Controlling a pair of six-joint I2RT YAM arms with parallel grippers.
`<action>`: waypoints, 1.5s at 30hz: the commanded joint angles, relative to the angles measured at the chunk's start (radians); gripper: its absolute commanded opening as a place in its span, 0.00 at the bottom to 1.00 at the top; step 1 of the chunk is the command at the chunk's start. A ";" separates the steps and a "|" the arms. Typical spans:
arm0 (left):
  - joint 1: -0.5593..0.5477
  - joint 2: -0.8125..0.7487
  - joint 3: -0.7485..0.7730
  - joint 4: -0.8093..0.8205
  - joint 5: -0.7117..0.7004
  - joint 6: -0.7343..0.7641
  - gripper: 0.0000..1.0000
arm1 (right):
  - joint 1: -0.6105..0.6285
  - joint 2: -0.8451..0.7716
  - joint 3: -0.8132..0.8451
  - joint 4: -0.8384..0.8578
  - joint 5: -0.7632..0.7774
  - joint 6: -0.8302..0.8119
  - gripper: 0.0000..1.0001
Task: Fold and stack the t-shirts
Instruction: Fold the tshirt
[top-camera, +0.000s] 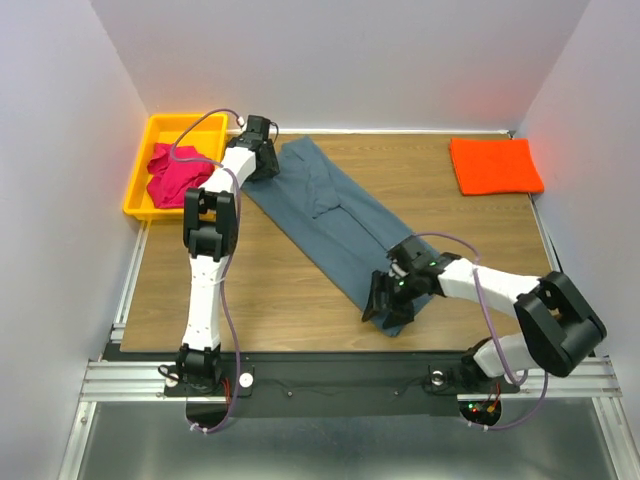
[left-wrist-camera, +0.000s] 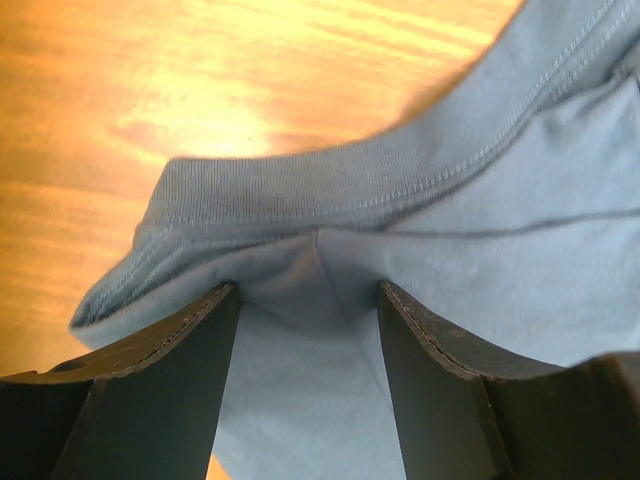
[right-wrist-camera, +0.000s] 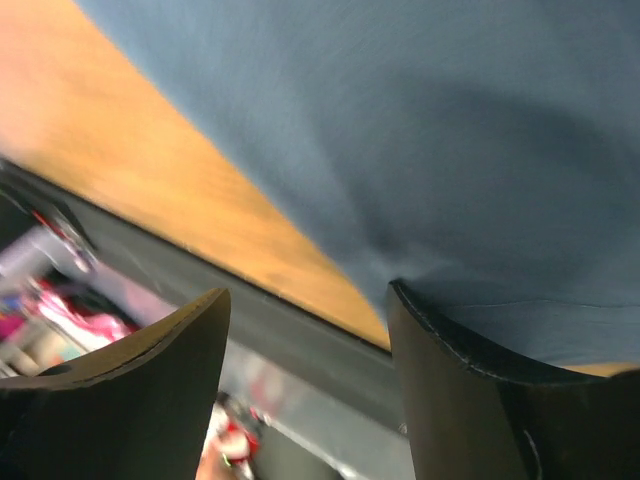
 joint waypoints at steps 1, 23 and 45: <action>0.007 0.055 0.064 -0.016 0.046 0.041 0.68 | 0.168 0.104 0.059 -0.166 0.085 0.056 0.71; -0.083 -0.477 -0.278 0.106 -0.023 -0.028 0.83 | 0.200 0.128 0.452 -0.393 0.479 -0.212 0.66; -0.229 -0.356 -0.477 0.116 -0.064 -0.108 0.79 | 0.231 0.219 0.302 -0.196 0.172 -0.274 0.23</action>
